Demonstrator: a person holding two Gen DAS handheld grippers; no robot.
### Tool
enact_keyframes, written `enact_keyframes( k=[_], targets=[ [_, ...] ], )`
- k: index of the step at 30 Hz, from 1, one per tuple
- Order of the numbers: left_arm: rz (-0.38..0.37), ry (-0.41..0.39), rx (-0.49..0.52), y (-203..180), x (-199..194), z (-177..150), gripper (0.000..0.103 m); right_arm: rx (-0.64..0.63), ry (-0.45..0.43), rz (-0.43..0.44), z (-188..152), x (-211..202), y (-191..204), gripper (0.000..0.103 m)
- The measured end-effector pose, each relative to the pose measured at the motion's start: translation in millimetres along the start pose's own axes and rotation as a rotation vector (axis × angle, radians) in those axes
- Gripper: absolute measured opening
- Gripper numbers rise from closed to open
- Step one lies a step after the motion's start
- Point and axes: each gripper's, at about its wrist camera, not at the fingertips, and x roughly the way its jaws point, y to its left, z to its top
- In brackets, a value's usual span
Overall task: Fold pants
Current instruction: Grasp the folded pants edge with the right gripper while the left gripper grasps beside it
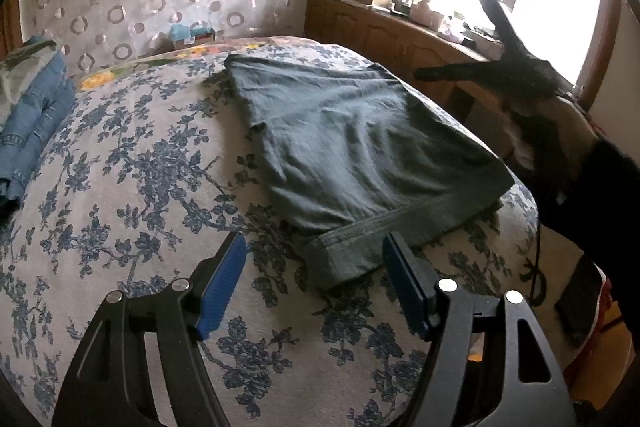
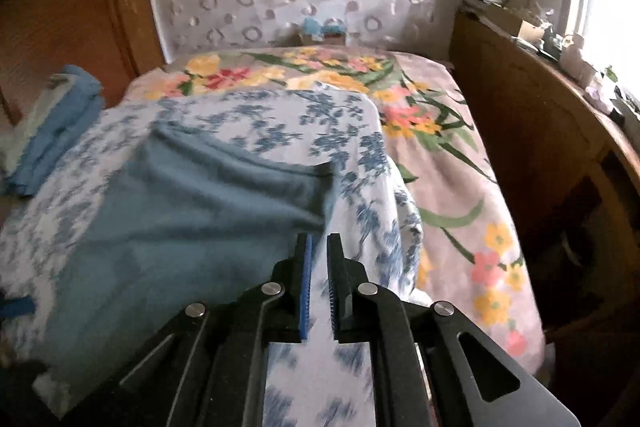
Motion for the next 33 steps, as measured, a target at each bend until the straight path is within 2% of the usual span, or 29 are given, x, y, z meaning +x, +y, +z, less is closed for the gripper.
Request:
enact_keyframes(
  k=[5,10,15,21,24,28,30,33],
  targets=[
    [0.009,-0.003,-0.006,2,0,2,0.072,-0.011,-0.038,0.078,-39,-50,5,0.024],
    [0.027,0.004,0.002,0,4,2,0.072,0.011,-0.027,0.103,-86,-76,17,0.025],
    [0.032,0.022,0.002,0,9,3,0.072,0.048,-0.014,0.107,-111,-88,22,0.025],
    [0.035,0.042,0.004,0,13,1,0.072,0.046,0.032,0.033,-118,-79,28,0.028],
    [0.035,0.069,0.008,0,20,-1,0.072,0.076,0.030,0.032,-117,-77,25,0.033],
    [0.043,0.064,0.017,-2,21,-1,0.072,0.141,0.026,0.047,-119,-73,24,0.041],
    [0.044,0.061,0.017,-2,21,-2,0.072,0.144,0.020,0.052,-121,-73,22,0.042],
    [0.047,0.056,0.035,-5,22,-3,0.078,0.134,0.012,0.049,-124,-73,26,0.043]
  ],
)
